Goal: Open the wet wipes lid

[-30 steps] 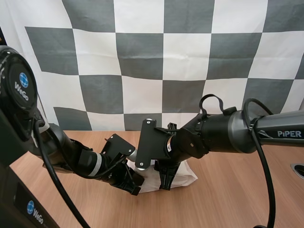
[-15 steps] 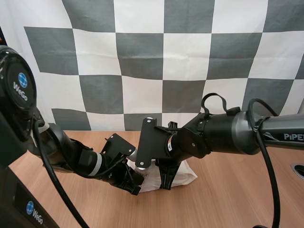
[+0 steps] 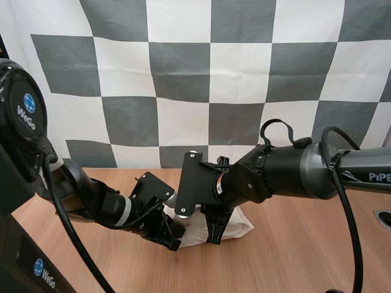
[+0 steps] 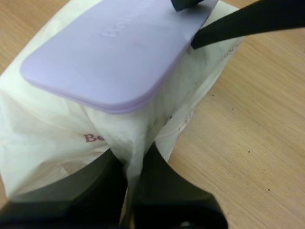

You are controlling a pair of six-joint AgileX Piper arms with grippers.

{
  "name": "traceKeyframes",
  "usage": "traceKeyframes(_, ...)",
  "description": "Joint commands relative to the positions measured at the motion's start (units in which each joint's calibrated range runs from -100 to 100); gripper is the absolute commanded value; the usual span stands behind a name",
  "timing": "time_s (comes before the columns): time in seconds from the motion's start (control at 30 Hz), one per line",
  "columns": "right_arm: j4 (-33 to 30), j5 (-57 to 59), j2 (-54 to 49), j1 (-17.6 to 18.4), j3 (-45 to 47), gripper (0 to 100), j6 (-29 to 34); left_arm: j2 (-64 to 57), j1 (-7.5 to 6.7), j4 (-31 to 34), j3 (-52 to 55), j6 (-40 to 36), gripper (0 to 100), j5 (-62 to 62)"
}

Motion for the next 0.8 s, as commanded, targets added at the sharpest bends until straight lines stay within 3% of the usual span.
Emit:
traceKeyframes(0.0,0.1,0.1,0.0,0.0,0.0,17,0.0,0.1,0.0,-0.1,-0.1,0.7,0,-0.1)
traceKeyframes(0.23,0.1,0.1,0.0,0.0,0.0,1,0.0,0.1,0.0,-0.1,-0.1,0.7,0,-0.1)
traceKeyframes(0.77,0.1,1.4,0.0,0.0,-1.7,0,0.0,0.1,0.0,-0.2,-0.1,0.7,0,-1.0)
